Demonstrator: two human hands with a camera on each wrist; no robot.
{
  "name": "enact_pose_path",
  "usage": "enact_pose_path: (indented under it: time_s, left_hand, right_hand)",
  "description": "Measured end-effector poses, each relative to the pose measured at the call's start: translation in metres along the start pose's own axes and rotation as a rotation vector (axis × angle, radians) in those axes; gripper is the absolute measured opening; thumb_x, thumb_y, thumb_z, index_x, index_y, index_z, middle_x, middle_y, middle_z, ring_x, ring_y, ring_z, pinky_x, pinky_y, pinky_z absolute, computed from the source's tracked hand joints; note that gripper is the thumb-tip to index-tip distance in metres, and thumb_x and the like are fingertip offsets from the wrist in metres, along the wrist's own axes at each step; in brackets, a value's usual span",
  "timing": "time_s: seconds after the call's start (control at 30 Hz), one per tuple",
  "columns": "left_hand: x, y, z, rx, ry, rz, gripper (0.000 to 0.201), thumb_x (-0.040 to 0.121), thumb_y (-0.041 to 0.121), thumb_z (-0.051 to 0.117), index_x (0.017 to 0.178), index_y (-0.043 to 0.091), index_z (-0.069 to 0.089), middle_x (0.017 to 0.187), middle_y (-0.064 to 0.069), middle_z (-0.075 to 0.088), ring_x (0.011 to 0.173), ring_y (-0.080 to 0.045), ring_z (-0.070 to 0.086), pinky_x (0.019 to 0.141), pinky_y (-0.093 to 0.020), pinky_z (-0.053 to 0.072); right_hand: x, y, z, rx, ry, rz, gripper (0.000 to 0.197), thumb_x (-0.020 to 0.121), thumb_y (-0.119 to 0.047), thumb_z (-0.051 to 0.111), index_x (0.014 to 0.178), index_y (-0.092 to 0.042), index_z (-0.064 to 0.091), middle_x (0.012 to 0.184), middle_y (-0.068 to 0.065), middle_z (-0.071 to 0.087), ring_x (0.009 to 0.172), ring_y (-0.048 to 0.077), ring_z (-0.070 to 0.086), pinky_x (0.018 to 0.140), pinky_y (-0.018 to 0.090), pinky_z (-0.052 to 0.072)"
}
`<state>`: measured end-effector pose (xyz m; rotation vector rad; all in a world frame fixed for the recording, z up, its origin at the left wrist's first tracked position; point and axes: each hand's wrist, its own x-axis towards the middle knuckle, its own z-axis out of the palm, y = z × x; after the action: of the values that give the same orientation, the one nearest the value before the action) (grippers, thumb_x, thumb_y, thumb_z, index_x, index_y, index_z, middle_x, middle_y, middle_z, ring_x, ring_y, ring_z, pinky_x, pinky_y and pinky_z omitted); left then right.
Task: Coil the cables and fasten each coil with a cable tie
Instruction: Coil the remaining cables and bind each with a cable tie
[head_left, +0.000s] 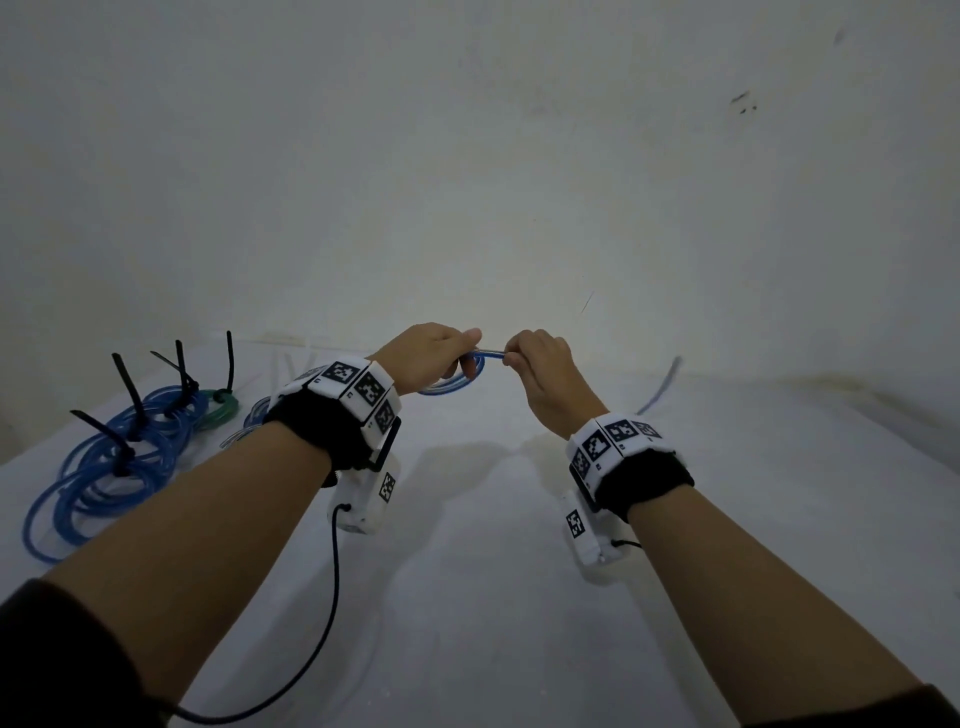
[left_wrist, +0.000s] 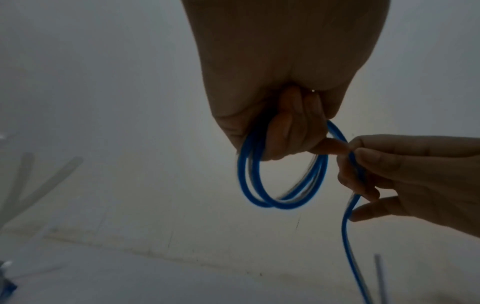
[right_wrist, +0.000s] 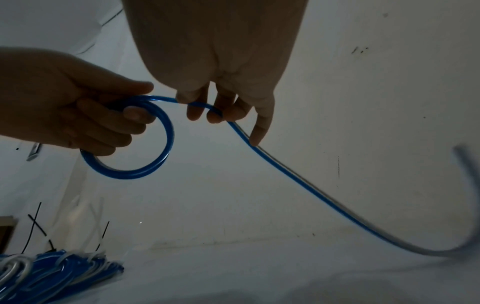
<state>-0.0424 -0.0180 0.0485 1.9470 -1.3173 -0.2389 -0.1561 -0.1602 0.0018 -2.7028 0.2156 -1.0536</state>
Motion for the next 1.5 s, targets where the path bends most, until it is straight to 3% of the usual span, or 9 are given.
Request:
enact_pose_path:
  time_s: [0.33, 0.53, 0.77, 0.87, 0.97, 1.1, 1.23, 1.33, 1.5]
  left_hand:
    - [-0.005, 0.01, 0.006, -0.547, -0.191, -0.149, 0.041, 0.101, 0.037, 0.03, 0.069, 0.015, 0.044, 0.045, 0.01, 0.027, 0.037, -0.006, 0.023, 0.039, -0.015, 0.024]
    - [-0.002, 0.005, -0.003, -0.879, -0.077, -0.121, 0.04, 0.101, 0.038, 0.026, 0.07, 0.018, 0.042, 0.045, 0.011, 0.028, 0.037, -0.005, 0.022, 0.041, -0.017, 0.024]
    - [-0.002, 0.006, -0.01, -0.998, 0.075, -0.061, 0.04, 0.102, 0.035, 0.026, 0.072, 0.017, 0.045, 0.046, 0.009, 0.032, 0.039, -0.007, 0.027, 0.044, -0.019, 0.027]
    - [-0.001, 0.008, -0.004, -1.063, 0.086, -0.037, 0.036, 0.102, 0.03, 0.026, 0.074, 0.016, 0.045, 0.048, 0.007, 0.034, 0.04, -0.008, 0.029, 0.044, -0.02, 0.032]
    - [-0.001, 0.012, -0.001, -1.088, 0.085, -0.02, 0.034, 0.101, 0.027, 0.025, 0.075, 0.016, 0.044, 0.049, 0.007, 0.035, 0.04, -0.009, 0.031, 0.045, -0.02, 0.032]
    - [-0.001, 0.022, -0.001, -1.128, 0.07, 0.006, 0.032, 0.1, 0.022, 0.024, 0.075, 0.015, 0.044, 0.049, 0.005, 0.036, 0.041, -0.01, 0.032, 0.052, -0.024, 0.027]
    - [0.003, 0.025, -0.001, -1.216, 0.111, 0.051, 0.031, 0.101, 0.023, 0.026, 0.076, 0.015, 0.043, 0.051, 0.005, 0.042, 0.043, -0.011, 0.036, 0.052, -0.023, 0.03]
    - [0.006, 0.025, 0.001, -1.227, 0.214, 0.083, 0.031, 0.102, 0.022, 0.025, 0.076, 0.014, 0.04, 0.052, 0.005, 0.047, 0.045, -0.01, 0.038, 0.05, -0.022, 0.035]
    - [0.011, 0.02, -0.01, -1.321, 0.447, 0.083, 0.031, 0.103, 0.022, 0.023, 0.075, 0.014, 0.033, 0.063, 0.0, 0.042, 0.043, -0.009, 0.039, 0.05, -0.023, 0.035]
  right_hand:
    - [0.006, -0.006, 0.002, 0.082, 0.083, 0.04, 0.038, 0.097, -0.025, 0.023, 0.091, -0.006, 0.056, 0.082, 0.002, 0.056, 0.077, 0.026, 0.046, 0.075, 0.027, 0.021]
    - [-0.001, 0.001, -0.002, 0.223, -0.005, 0.251, 0.021, 0.093, 0.002, 0.036, 0.102, -0.003, 0.054, 0.089, 0.004, 0.049, 0.08, 0.017, 0.046, 0.068, 0.02, 0.034]
    - [-0.012, 0.015, -0.003, -0.163, 0.109, 0.407, 0.027, 0.097, -0.011, 0.043, 0.113, -0.01, 0.064, 0.107, 0.012, 0.056, 0.1, 0.03, 0.048, 0.075, 0.029, 0.035]
    - [-0.006, 0.01, -0.005, -0.027, 0.193, 0.489, 0.026, 0.097, -0.007, 0.042, 0.116, -0.005, 0.059, 0.108, 0.014, 0.059, 0.093, 0.025, 0.055, 0.077, 0.027, 0.04]
    - [-0.004, 0.008, -0.003, 0.106, 0.251, 0.504, 0.011, 0.093, 0.0, 0.044, 0.097, -0.001, 0.055, 0.094, 0.016, 0.061, 0.079, 0.026, 0.056, 0.076, 0.045, 0.051]
    - [-0.001, 0.007, 0.001, 0.156, 0.157, 0.445, 0.019, 0.092, 0.002, 0.042, 0.095, 0.002, 0.061, 0.087, 0.015, 0.06, 0.079, 0.027, 0.054, 0.079, 0.046, 0.049]
    - [0.002, -0.003, 0.0, 0.178, 0.001, 0.348, 0.025, 0.094, -0.001, 0.038, 0.098, -0.001, 0.063, 0.079, 0.002, 0.052, 0.08, 0.019, 0.047, 0.07, 0.024, 0.032]
    - [0.005, -0.008, 0.001, 0.192, -0.074, 0.375, 0.027, 0.099, -0.011, 0.035, 0.103, -0.008, 0.062, 0.072, -0.011, 0.048, 0.086, 0.023, 0.048, 0.079, 0.031, 0.034]
    - [-0.006, 0.001, 0.004, -0.058, 0.015, 0.462, 0.027, 0.098, -0.012, 0.036, 0.104, -0.018, 0.062, 0.097, 0.001, 0.064, 0.104, 0.028, 0.047, 0.082, 0.035, 0.036]
